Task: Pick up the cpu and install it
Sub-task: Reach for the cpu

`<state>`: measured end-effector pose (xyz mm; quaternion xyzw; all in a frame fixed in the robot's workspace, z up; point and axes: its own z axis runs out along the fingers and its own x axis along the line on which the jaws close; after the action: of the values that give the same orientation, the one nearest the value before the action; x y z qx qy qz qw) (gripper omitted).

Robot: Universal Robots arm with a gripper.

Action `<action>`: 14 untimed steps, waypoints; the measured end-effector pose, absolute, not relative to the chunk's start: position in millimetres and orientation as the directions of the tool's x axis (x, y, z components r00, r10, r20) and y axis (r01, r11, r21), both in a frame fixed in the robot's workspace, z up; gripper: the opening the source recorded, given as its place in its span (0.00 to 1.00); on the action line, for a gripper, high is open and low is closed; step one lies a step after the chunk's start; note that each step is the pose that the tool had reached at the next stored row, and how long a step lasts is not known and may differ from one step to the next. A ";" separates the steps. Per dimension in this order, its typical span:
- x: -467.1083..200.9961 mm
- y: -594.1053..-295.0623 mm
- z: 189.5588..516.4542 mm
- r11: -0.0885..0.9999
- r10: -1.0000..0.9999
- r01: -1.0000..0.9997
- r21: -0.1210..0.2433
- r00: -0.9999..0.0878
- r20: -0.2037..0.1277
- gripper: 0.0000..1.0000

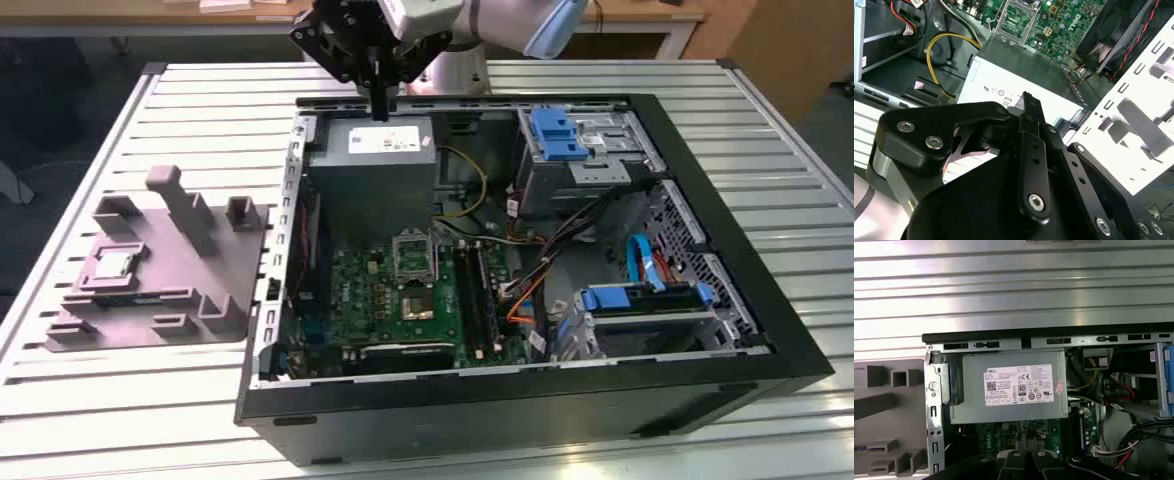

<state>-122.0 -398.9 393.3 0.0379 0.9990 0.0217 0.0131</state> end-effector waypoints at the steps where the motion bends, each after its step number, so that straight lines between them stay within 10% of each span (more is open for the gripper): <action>1: -122.0 -398.9 393.3 0.996 0.076 0.075 0.044 -0.997 -0.024 0.11; 14: -125.0 -398.9 393.3 0.996 0.076 0.075 0.044 -0.997 -0.024 0.11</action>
<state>-125.0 -398.9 393.3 0.0379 0.9990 0.0217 0.0131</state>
